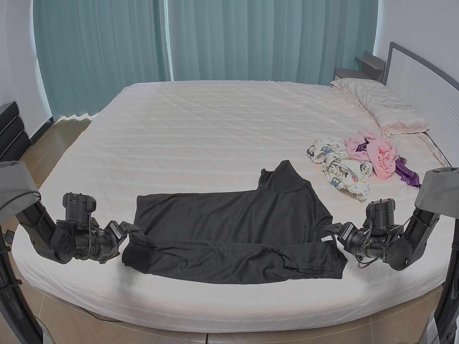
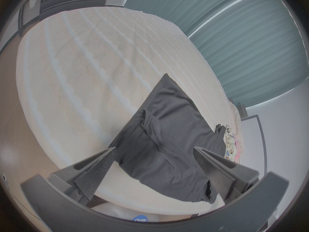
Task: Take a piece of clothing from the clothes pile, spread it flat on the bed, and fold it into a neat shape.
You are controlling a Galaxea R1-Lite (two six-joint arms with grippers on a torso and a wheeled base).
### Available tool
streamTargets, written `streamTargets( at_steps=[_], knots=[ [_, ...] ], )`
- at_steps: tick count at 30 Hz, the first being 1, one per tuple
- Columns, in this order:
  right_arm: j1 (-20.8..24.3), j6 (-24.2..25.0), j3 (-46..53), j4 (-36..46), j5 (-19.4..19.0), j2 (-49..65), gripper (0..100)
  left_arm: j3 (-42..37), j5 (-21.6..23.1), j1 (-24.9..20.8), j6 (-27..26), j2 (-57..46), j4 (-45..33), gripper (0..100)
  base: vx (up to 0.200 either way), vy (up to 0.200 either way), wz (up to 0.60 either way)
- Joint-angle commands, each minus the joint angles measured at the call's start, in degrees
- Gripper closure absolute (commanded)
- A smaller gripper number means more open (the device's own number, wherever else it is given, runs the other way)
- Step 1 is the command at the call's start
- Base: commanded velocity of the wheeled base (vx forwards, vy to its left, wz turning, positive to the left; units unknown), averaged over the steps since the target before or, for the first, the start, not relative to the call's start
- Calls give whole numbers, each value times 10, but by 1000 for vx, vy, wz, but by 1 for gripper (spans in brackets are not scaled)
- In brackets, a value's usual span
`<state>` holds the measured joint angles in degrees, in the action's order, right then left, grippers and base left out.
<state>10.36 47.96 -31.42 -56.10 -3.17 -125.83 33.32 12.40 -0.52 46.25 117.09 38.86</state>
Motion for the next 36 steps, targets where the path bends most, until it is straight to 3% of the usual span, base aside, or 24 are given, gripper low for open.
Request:
streamTargets(
  at_steps=[1,6,7,10,23,24,33,36],
  knots=[
    [7,20,7,0,0,14,0,74,-3,-4,0,23,-49,0,0,0,0],
    [8,21,8,-1,1,15,0,125,-26,-5,-16,53,-82,0,0,0,0],
    [8,21,9,-1,1,15,0,133,-29,-4,-52,75,-83,0,0,0,0],
    [8,21,14,-15,1,10,0,149,-35,-4,-88,105,-83,0,0,0,0],
    [7,20,38,-42,2,14,0,189,-50,-4,-109,146,-84,0,0,0,0],
    [7,19,40,-42,2,14,0,189,-54,-4,-108,145,-83,100,0,0,0],
    [5,-8,47,-66,2,13,0,189,-84,3,-106,137,-81,100,0,0,0],
    [5,-51,43,-67,-4,9,0,186,-84,15,-104,127,-82,100,0,0,0]
  ],
)
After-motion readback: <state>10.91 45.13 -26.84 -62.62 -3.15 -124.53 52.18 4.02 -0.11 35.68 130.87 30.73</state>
